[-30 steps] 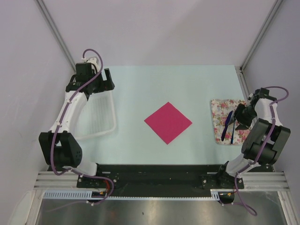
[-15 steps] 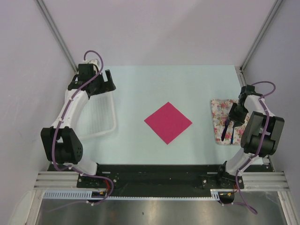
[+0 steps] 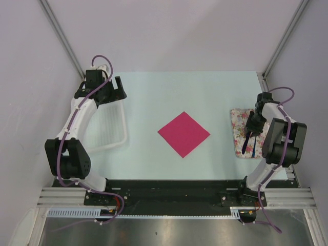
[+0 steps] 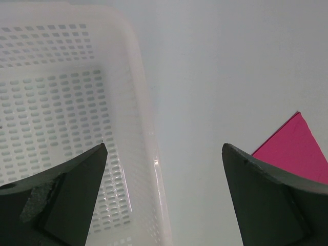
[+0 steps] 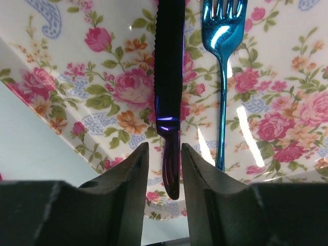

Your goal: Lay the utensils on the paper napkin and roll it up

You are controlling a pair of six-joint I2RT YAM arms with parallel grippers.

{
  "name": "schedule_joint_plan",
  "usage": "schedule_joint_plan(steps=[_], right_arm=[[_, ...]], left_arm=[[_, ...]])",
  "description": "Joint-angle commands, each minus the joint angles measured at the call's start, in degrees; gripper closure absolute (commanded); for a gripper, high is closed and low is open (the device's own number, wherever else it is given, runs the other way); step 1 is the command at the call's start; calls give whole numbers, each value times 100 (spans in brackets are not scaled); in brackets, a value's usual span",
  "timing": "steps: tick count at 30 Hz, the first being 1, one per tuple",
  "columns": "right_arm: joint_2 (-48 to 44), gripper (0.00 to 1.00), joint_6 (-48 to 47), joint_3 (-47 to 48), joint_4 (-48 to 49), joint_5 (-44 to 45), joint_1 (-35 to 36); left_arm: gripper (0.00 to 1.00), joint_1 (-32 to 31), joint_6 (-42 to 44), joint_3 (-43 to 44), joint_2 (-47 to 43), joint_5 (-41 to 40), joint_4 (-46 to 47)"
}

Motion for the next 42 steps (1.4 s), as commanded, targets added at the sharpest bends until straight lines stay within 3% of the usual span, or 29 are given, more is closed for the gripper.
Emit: schedule_joint_plan(steps=[1, 17, 24, 31, 38, 42], right_arm=[[210, 64, 39, 9, 219, 207, 29], [254, 70, -14, -764, 518, 119, -112], [167, 100, -5, -669, 518, -39, -252], [-273, 100, 13, -256, 237, -487, 2], [-502, 100, -128, 236, -87, -277, 652], [-449, 100, -5, 816, -299, -346, 1362]], left_arm=[[0, -35, -73, 48, -24, -35, 105], [0, -35, -37, 30, -7, -202, 96], [0, -35, -28, 39, 20, -185, 43], [0, -35, -29, 39, 11, -132, 17], [0, -35, -20, 48, 11, -158, -18], [0, -35, -11, 74, 20, -185, -62]])
